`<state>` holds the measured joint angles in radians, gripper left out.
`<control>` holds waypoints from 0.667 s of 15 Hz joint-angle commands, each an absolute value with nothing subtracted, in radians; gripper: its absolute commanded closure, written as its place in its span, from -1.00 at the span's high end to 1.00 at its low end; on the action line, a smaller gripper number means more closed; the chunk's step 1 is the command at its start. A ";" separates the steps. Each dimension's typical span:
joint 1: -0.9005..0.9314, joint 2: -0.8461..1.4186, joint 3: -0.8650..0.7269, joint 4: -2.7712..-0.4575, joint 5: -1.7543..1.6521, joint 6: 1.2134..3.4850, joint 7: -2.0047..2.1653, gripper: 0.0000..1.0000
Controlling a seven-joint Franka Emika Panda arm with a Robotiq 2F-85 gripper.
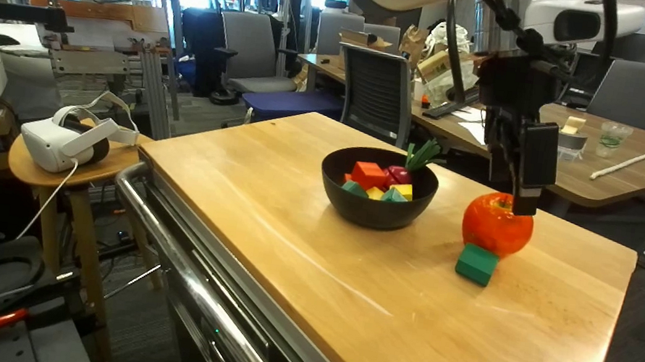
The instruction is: Put all the blocks and the beetroot in the bowl then move the apple to the left
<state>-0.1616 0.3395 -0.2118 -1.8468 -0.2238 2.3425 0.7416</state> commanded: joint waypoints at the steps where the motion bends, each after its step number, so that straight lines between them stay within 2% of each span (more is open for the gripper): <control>1: -0.145 0.400 -0.222 -1.778 -0.173 2.269 0.722 1.00; 3: -0.149 0.423 -0.216 -1.763 -0.135 2.227 0.718 1.00; 5: -0.143 0.444 -0.222 -1.747 -0.120 2.201 0.735 0.49; 10: -0.136 0.462 -0.234 -1.728 -0.121 2.191 0.754 -0.30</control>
